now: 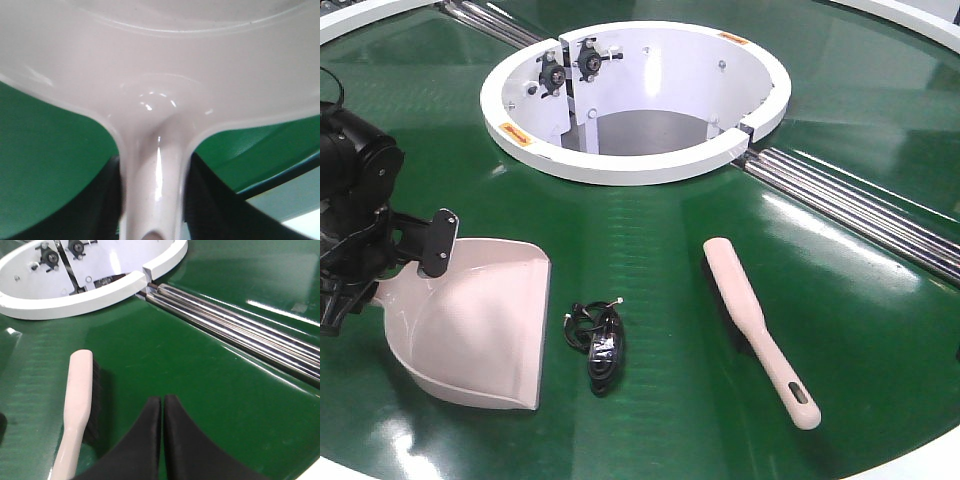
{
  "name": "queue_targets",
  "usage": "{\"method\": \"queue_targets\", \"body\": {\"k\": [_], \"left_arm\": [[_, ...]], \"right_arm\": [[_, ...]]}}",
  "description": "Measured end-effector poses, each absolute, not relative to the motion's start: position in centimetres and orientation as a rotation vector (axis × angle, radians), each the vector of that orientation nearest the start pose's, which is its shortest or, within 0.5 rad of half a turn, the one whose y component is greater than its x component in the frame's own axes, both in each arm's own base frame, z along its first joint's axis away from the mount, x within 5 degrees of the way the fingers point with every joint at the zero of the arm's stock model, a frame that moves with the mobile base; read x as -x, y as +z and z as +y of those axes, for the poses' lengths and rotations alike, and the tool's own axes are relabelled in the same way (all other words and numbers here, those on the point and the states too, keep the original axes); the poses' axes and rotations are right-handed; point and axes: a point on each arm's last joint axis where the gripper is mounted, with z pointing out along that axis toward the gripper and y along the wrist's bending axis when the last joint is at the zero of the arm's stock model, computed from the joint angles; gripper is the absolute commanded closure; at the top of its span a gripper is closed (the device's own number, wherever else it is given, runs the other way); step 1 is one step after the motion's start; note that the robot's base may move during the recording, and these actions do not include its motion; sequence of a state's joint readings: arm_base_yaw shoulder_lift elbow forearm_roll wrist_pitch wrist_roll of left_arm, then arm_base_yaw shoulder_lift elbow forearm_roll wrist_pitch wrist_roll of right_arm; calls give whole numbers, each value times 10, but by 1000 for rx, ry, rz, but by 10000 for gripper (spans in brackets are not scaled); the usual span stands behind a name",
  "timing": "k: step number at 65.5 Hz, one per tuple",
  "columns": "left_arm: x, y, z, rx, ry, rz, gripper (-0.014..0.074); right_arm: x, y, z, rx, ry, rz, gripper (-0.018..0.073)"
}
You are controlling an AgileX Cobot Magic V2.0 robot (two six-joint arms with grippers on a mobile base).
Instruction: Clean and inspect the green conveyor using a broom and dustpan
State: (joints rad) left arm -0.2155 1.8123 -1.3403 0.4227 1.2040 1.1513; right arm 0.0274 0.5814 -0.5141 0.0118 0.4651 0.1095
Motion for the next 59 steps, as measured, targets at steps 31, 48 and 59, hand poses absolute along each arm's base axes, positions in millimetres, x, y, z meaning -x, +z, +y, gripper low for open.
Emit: {"method": "queue_targets", "body": {"k": [31, 48, 59], "left_arm": [[-346, 230, -40, -2267, 566, 2378, 603], [-346, 230, -40, -2267, 566, 2378, 603], [-346, 230, -40, -2267, 566, 2378, 603]], "right_arm": [[-142, 310, 4, 10, 32, 2266, 20], [-169, 322, 13, 43, 113, 2380, 22], [-196, 331, 40, 201, 191, 2458, 22]]}}
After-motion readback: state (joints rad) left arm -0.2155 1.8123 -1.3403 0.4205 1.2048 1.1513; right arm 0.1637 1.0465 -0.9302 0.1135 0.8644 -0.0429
